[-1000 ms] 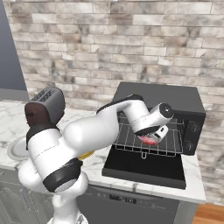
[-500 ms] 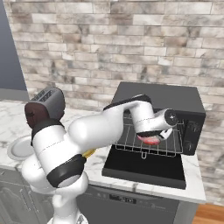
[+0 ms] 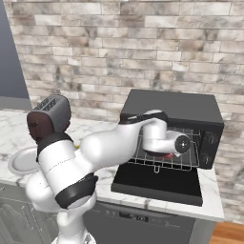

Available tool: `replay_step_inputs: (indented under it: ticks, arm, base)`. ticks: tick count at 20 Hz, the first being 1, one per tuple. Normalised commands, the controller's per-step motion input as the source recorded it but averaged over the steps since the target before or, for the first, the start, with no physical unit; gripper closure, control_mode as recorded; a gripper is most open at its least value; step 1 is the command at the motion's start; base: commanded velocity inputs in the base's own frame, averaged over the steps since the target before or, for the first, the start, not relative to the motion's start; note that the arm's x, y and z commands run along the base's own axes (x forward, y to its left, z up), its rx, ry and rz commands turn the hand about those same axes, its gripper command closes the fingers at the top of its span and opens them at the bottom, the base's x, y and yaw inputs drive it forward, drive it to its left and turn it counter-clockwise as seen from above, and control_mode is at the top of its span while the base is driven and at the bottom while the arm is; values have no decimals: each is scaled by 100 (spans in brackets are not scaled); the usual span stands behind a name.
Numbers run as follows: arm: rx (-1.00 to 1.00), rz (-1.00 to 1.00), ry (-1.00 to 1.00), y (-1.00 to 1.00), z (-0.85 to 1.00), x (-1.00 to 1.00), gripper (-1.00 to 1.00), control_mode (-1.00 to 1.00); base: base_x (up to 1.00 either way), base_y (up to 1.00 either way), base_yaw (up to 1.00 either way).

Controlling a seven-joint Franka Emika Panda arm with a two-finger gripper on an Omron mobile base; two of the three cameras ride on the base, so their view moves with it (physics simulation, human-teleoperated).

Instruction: Open the toaster oven door. Place the bread on the top rack in the toaster oven and place the steak on the bottom rack.

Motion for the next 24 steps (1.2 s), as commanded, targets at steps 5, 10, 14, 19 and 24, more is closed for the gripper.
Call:
replay_step_inputs:
  ticks: [5, 10, 14, 19, 24]
  arm:
    - [11, 0, 0, -6, 0, 27, -100, -100]
    - [12, 0, 0, -9, -4, 11, -100, -100]
    - [8, 0, 0, -6, -3, 18, -100, -100]
    - [3, 0, 0, -2, 0, 33, -100, -100]
    - [0, 0, 0, -2, 0, 24, -100, -100]
  base:
    - [0, 0, 0]
    - [0, 0, 0]
    - [0, 0, 0]
    - [0, 0, 0]
    - [0, 0, 0]
